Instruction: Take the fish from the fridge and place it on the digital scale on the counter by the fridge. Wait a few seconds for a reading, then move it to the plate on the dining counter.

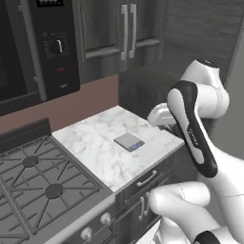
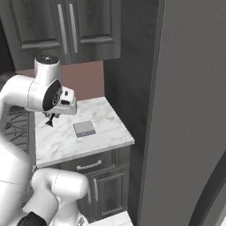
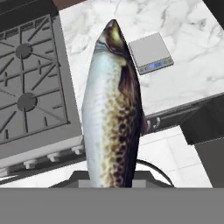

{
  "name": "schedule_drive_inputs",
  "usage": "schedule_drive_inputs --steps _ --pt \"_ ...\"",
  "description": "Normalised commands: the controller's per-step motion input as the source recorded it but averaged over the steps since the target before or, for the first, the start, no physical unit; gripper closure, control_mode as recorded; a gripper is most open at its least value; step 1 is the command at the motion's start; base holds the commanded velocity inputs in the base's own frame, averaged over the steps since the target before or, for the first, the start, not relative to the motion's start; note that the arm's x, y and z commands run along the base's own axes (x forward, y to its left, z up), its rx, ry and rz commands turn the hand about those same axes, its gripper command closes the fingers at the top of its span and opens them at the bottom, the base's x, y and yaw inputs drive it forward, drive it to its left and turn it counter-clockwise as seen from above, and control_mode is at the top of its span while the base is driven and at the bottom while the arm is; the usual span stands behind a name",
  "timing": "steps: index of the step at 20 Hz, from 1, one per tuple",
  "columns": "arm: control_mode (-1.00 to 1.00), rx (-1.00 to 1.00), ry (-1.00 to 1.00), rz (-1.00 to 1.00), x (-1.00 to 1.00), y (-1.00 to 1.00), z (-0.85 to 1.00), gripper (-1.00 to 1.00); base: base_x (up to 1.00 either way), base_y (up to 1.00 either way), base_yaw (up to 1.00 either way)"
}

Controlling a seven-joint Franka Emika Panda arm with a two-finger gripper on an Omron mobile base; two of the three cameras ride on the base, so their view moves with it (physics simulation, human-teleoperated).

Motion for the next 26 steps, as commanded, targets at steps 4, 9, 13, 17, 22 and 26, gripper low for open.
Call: schedule_drive_inputs --steps 4,9,13,17,22,26 --pt "-1.0 0.0 0.18 0.0 0.67 -0.01 -0.57 1.0 0.0 0.0 0.0" --pt "-1.0 0.0 0.01 0.0 0.58 0.0 -0.95 1.0 0.0 0.0 0.0" --pt "-1.0 0.0 0.0 0.0 0.42 0.0 -0.96 1.0 0.0 0.0 0.0" --pt "-1.0 0.0 -0.09 0.0 0.24 -0.09 -0.6 1.0 0.0 0.0 0.0" --pt "-1.0 -0.05 -0.03 0.0 0.11 -0.12 0.02 1.0 0.0 0.0 0.0" --pt "-1.0 -0.07 -0.1 0.0 0.0 0.01 0.03 1.0 0.0 0.0 0.0"
